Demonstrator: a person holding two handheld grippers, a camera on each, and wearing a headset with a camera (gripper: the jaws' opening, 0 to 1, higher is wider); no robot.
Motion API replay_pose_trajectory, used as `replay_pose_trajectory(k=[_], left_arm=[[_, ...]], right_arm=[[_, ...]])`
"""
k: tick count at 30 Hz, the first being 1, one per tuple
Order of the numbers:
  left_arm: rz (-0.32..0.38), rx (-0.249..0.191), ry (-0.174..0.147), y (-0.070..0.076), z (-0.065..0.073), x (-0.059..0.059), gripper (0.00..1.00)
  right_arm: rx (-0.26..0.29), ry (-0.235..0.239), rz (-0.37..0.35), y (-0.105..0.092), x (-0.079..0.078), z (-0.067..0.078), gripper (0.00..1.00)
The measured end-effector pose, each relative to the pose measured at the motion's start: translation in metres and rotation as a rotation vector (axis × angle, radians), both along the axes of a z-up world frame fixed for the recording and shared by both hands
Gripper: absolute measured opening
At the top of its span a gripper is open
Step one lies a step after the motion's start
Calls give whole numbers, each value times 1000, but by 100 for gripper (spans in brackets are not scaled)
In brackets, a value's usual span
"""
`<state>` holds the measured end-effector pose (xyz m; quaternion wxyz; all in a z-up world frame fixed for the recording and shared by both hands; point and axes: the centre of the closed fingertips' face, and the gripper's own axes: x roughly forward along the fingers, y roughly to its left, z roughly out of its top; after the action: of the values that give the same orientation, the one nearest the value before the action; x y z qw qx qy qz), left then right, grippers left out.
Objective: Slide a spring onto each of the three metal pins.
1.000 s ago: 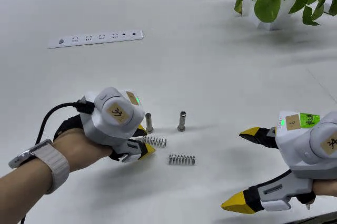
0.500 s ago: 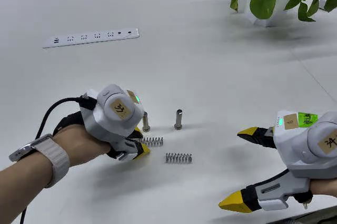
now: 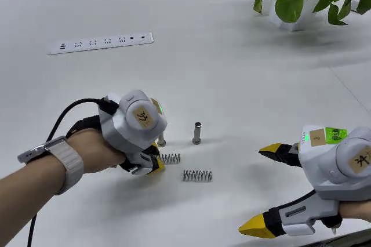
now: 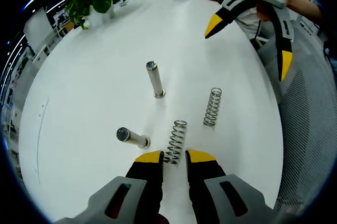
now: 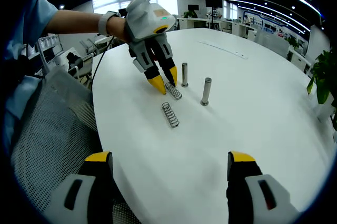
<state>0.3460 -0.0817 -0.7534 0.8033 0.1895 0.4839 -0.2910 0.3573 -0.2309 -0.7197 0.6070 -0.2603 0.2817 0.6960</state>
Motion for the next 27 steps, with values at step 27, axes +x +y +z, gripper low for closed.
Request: replay_pose_trajectory(k=[27], left_arm=[[93, -38, -70, 3, 3, -4, 10]], right_arm=[[23, 10, 1, 7, -6, 5, 88]])
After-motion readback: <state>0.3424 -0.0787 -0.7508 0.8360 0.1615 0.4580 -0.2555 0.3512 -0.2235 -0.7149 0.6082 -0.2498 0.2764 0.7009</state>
